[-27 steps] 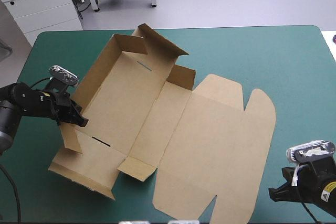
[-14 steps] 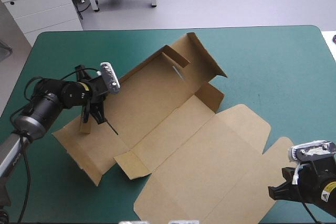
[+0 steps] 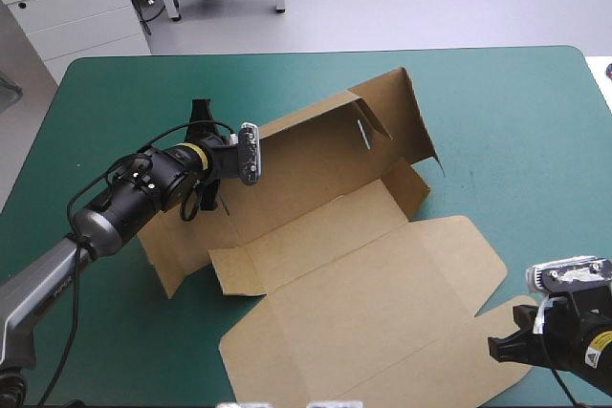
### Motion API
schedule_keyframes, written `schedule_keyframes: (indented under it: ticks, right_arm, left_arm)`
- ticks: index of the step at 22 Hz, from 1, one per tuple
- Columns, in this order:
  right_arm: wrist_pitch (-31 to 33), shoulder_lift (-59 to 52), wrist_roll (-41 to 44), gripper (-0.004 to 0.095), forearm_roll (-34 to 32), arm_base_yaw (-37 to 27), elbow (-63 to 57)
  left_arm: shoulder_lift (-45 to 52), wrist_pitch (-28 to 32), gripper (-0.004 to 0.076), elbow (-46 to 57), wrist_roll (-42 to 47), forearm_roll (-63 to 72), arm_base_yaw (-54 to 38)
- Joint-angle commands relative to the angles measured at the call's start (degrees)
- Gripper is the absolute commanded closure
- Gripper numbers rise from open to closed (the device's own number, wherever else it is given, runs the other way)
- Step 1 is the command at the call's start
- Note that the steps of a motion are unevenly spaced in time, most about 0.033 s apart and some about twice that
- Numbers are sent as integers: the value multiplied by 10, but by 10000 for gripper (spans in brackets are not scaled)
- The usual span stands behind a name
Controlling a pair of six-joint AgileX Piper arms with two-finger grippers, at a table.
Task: Fold the box
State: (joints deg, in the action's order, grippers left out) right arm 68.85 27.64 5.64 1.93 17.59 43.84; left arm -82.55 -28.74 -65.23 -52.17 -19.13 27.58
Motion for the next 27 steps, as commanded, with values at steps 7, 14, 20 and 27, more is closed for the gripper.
schedule_keyframes:
  ticks: [7, 14, 20, 27]
  right_arm:
    - [-27, 3, 9, 909, -1, -4, 14]
    - [-27, 3, 22, 909, -1, -4, 14]
    - [-28, 3, 32, 909, -2, -4, 14]
    - [-32, 7, 36, 909, -3, -4, 7]
  left_arm:
    - [-14, 90, 734, -18, 17, -98, 24]
    - [5, 39, 734, 49, 442, -539, 155]
    - [69, -24, 734, 166, 721, -841, 235]
    - [80, -119, 734, 204, 790, -841, 290]
